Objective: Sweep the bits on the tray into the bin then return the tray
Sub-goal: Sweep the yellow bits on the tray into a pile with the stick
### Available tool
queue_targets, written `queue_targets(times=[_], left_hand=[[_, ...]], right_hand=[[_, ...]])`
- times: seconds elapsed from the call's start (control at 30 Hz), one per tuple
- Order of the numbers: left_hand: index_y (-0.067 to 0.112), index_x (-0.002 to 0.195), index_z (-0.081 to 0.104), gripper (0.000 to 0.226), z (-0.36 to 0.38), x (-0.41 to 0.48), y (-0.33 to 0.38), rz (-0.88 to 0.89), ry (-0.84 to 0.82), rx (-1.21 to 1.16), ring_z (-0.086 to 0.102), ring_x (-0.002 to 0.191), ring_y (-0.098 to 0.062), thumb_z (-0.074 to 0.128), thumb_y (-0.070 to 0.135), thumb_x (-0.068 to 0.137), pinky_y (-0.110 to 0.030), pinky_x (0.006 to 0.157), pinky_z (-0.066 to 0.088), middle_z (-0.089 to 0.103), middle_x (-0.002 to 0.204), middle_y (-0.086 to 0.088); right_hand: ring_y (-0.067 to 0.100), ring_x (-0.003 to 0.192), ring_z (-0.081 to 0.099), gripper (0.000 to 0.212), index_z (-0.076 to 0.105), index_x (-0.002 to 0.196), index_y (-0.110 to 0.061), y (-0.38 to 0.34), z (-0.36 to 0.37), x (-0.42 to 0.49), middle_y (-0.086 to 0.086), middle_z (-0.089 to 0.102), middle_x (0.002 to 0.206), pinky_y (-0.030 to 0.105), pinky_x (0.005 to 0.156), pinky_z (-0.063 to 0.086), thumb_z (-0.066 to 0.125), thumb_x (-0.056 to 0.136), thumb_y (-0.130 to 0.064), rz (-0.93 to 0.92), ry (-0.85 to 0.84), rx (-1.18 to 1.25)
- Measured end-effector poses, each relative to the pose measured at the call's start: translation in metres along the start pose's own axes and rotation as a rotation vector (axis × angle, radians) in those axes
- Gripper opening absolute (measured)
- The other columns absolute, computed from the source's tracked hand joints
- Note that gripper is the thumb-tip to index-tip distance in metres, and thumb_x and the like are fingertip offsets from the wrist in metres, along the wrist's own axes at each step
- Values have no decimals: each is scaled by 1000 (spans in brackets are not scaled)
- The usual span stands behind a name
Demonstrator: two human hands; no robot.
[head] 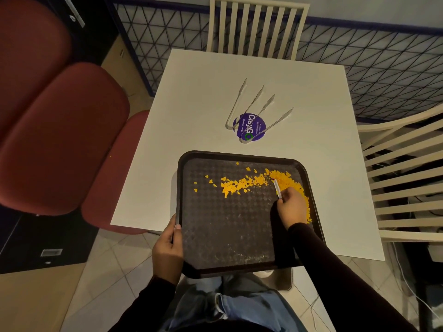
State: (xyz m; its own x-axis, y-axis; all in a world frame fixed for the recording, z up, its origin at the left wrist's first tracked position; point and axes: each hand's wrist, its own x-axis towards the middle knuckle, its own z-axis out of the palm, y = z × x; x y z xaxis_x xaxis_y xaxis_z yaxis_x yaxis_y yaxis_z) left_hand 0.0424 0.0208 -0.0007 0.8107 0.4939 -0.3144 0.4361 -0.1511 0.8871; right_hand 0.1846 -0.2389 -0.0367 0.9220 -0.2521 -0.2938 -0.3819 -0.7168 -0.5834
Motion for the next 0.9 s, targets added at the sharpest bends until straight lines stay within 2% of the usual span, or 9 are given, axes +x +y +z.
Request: queue_targets(times=[0.1,0.17,0.3,0.37,0.43,0.5,0.6,0.73,0.9], left_hand=[[7,135,47,39,-1,2,0,-1,1,-21,50,116,-11,41,15,97,-1,81,38,54,125,2],[8,134,48,39,0,3,0,-3,7,-27,52,112,-10,41,16,97,4,80,39,55,124,3],[10,134,49,38,0,2,2,-3,4,-42,55,109,-8,41,16,97,6,78,40,58,121,3],[13,134,49,38,-1,2,4,-6,-5,-45,56,109,-4,41,18,97,5,78,41,59,119,7],[15,133,50,37,-1,2,5,-4,-5,-45,57,102,13,41,17,97,5,77,40,60,114,14],[13,132,51,37,0,2,5,-9,2,-43,53,96,25,41,15,97,6,78,39,59,119,10],[10,132,51,37,0,2,7,-10,12,-34,54,94,24,41,14,97,6,77,38,58,121,4],[10,133,50,38,-1,2,8,4,10,-17,55,99,8,41,15,97,5,78,40,60,119,2],[11,133,49,37,0,2,9,-3,6,-37,56,96,13,40,13,97,6,76,39,58,118,7]], right_hand=[[22,73,57,9,58,93,-8,-8,8,-25,11,63,88,27,63,40,54,86,-3,-47,-30,75],[13,74,57,12,59,95,-11,-18,17,-48,4,62,89,19,62,41,55,86,-5,-105,-93,114],[3,69,49,12,59,89,-15,-43,39,-85,-11,50,79,13,62,37,55,85,-5,-281,-220,106],[7,71,49,13,58,85,-16,-58,50,-94,-9,51,79,19,67,41,56,83,-4,-389,-269,88],[15,79,54,14,55,80,-17,-71,59,-95,-1,59,86,32,77,48,56,82,-3,-463,-293,71],[20,83,56,10,56,80,-13,-83,64,-90,5,60,89,40,81,49,56,82,-3,-495,-282,44],[23,86,56,12,63,90,-8,-91,64,-73,8,61,92,41,84,49,56,82,-1,-444,-251,48],[26,90,57,16,63,96,-5,-87,51,-45,12,61,99,41,88,49,55,84,0,-300,-184,54],[30,94,60,18,62,101,-4,-64,34,-21,16,62,106,38,87,48,54,85,-3,-154,-93,29]])
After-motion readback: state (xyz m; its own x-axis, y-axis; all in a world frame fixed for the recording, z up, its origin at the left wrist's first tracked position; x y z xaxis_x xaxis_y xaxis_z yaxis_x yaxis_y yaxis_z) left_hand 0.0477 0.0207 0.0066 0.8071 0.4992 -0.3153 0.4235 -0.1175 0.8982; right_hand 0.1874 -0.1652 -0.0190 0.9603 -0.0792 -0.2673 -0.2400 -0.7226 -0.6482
